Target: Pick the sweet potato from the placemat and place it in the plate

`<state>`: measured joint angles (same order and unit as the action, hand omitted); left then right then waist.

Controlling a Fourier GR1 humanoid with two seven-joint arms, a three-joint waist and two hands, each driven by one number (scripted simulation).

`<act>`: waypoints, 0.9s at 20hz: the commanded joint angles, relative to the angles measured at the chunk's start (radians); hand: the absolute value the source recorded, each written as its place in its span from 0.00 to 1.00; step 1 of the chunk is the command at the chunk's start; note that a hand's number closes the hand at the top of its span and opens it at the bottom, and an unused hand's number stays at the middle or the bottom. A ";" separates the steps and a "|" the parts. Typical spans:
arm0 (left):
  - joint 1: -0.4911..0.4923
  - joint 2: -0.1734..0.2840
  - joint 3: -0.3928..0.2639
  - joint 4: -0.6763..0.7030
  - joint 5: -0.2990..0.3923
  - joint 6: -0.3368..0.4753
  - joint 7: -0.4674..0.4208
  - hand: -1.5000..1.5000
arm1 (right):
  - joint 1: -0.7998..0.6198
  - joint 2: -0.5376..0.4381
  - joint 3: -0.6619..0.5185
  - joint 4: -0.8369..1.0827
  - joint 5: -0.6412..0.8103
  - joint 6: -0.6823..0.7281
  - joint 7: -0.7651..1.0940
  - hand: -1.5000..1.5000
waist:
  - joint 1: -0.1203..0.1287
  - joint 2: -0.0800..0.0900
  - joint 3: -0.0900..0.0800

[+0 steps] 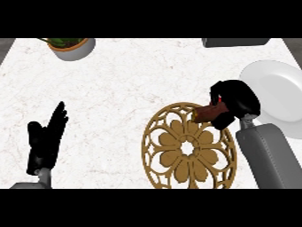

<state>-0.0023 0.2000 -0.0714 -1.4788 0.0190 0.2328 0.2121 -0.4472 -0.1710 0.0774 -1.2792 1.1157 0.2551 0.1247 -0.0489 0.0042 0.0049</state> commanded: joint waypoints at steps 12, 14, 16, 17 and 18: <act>-0.039 0.013 0.007 0.013 -0.001 -0.050 0.012 0.50 | -0.058 -0.053 -0.312 -0.180 0.017 -0.345 0.273 1.00 | 0.044 -0.006 -0.005; -0.002 0.013 0.028 0.040 0.004 -0.065 -0.061 0.50 | -0.069 -0.110 -0.371 -0.107 -0.031 -0.360 0.220 1.00 | 0.050 -0.004 -0.005; 0.007 -0.021 -0.030 -0.053 -0.030 -0.032 0.036 0.50 | -0.070 -0.103 -0.398 -0.017 -0.027 -0.438 0.219 1.00 | 0.056 -0.004 -0.004; -0.037 0.015 0.025 0.009 0.008 -0.075 0.015 0.50 | -0.076 -0.139 -0.430 0.024 -0.046 -0.455 0.186 1.00 | 0.055 -0.002 -0.005; -0.013 -0.010 -0.005 -0.045 -0.043 -0.023 0.031 0.50 | -0.013 -0.127 -0.419 -0.078 -0.077 -0.411 0.200 1.00 | 0.050 -0.005 -0.005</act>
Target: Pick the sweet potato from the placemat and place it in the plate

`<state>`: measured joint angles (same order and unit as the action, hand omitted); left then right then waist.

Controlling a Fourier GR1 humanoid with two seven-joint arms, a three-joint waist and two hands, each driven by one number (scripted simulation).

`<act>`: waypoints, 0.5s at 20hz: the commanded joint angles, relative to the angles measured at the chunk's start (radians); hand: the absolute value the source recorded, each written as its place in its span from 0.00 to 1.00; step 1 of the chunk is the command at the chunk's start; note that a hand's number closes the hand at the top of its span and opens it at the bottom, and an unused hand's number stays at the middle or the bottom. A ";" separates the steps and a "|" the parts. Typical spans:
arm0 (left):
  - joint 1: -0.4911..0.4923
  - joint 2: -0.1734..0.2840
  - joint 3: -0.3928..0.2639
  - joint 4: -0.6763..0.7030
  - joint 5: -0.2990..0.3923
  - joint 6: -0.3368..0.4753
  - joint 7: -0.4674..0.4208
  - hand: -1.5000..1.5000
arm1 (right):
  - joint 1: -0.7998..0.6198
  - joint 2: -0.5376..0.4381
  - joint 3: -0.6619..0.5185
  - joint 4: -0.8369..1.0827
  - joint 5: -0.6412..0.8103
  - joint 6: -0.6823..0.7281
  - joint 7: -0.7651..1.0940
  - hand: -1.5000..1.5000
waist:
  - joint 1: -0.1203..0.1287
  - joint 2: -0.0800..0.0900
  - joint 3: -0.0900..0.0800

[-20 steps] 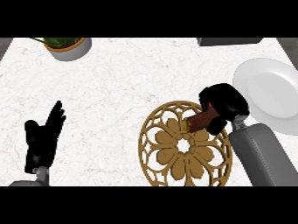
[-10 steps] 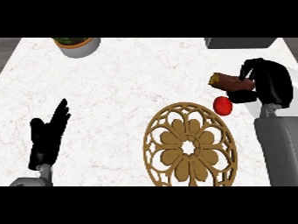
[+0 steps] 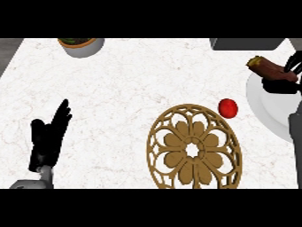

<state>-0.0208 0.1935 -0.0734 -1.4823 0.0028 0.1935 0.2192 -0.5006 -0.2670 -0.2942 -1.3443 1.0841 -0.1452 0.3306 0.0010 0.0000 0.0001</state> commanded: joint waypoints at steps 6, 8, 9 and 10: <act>0.009 -0.015 0.028 0.030 -0.004 -0.022 -0.035 0.50 | -0.045 -0.148 -0.120 0.327 -0.092 -0.102 -0.144 1.00 | 0.007 0.002 0.000; 0.014 0.008 0.020 -0.056 -0.016 -0.031 0.024 0.50 | -0.102 -0.181 -0.139 0.442 -0.103 -0.117 -0.160 1.00 | 0.013 0.003 0.001; -0.016 0.009 0.031 -0.068 -0.002 -0.036 0.085 0.50 | -0.091 -0.196 -0.132 0.432 -0.099 -0.098 -0.150 1.00 | 0.009 0.002 0.000; 0.019 -0.029 0.015 0.009 -0.021 -0.029 -0.031 0.50 | -0.108 -0.185 -0.119 0.493 -0.084 -0.140 -0.156 1.00 | 0.010 0.003 0.000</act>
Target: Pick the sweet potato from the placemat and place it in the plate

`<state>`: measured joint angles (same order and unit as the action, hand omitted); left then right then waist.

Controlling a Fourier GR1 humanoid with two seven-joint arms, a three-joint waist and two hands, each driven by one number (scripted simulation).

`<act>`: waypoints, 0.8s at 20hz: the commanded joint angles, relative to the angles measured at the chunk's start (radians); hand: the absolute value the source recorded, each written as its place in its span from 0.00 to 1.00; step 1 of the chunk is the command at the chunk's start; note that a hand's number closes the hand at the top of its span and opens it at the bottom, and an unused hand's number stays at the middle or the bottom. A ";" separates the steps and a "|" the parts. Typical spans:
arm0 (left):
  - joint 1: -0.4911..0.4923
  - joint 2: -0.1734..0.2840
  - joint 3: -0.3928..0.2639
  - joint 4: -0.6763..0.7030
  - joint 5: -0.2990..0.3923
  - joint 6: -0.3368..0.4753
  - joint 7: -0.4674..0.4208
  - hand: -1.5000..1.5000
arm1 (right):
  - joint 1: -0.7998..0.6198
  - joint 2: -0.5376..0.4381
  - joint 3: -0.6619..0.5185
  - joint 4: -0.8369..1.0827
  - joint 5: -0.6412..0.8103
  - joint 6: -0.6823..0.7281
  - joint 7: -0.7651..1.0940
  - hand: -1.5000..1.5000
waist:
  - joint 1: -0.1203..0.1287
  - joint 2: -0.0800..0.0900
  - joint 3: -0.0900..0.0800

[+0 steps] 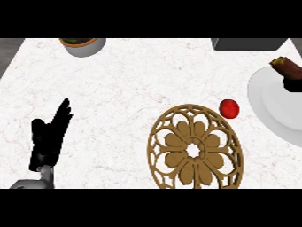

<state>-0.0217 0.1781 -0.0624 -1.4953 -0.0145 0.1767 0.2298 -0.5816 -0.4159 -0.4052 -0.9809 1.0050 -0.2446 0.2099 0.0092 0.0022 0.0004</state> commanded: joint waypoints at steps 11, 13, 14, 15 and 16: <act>-0.023 -0.021 -0.009 0.022 -0.011 -0.025 -0.023 0.50 | -0.107 -0.186 -0.075 0.573 -0.084 0.189 -0.191 1.00 | 0.033 0.016 0.003; -0.025 -0.042 -0.032 -0.003 -0.036 0.004 0.027 0.50 | -0.119 -0.195 -0.068 0.630 -0.080 0.203 -0.215 0.00 | 0.028 0.011 0.003; -0.008 -0.016 -0.004 0.005 -0.012 -0.027 0.006 0.50 | -0.123 -0.198 -0.065 0.654 -0.075 0.203 -0.213 0.00 | 0.026 0.010 0.002; -0.062 -0.011 0.027 0.049 -0.009 -0.022 -0.005 0.50 | -0.141 -0.191 -0.052 0.655 -0.076 0.214 -0.233 0.00 | 0.016 0.007 0.001; -0.044 -0.037 0.001 0.034 -0.034 0.007 -0.001 0.50 | -0.133 -0.223 -0.072 0.695 -0.090 0.209 -0.298 0.00 | 0.021 0.010 0.002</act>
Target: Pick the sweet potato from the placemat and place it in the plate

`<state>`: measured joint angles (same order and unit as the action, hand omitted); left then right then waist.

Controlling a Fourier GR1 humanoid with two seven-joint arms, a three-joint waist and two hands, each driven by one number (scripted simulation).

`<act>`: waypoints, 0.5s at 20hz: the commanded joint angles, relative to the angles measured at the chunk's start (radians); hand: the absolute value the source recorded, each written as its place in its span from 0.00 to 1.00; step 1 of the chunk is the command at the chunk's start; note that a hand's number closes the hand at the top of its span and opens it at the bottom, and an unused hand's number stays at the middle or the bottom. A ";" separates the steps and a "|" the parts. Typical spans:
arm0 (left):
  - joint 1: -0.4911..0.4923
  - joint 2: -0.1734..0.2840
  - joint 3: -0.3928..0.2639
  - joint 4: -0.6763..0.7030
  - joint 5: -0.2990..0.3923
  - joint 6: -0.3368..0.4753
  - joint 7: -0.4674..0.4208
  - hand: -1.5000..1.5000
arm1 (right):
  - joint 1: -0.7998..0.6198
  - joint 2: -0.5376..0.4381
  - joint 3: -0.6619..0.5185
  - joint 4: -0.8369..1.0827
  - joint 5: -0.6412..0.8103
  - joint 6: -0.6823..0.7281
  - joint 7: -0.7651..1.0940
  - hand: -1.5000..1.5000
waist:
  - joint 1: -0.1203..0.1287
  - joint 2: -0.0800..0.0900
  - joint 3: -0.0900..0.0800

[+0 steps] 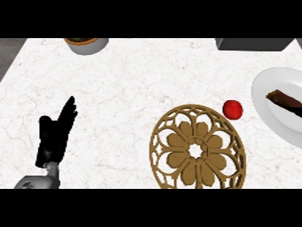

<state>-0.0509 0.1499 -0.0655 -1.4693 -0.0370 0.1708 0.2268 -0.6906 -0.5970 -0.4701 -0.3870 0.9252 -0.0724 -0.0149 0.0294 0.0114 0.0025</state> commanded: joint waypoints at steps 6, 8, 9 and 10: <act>-0.006 -0.009 0.004 -0.003 -0.009 0.008 0.013 0.50 | -0.015 -0.043 -0.121 0.039 -0.174 0.079 -0.358 0.00 | -0.014 -0.005 0.001; 0.020 -0.003 0.013 -0.012 0.000 0.002 -0.003 0.50 | -0.033 -0.001 -0.207 0.005 -0.272 0.050 -0.392 0.00 | -0.024 -0.012 0.001; 0.011 -0.020 0.003 -0.012 -0.013 0.024 0.021 0.50 | -0.027 -0.028 -0.258 0.010 -0.328 0.096 -0.428 0.00 | -0.036 -0.013 0.002; 0.013 0.004 0.021 -0.022 -0.008 0.013 0.002 0.50 | -0.015 -0.041 -0.292 0.014 -0.362 0.099 -0.452 0.00 | -0.030 -0.010 0.002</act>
<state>-0.0416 0.1434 -0.0554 -1.4757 -0.0445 0.1819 0.2293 -0.7085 -0.6188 -0.6425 -0.3642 0.6987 -0.0099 -0.3602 0.0093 0.0034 0.0037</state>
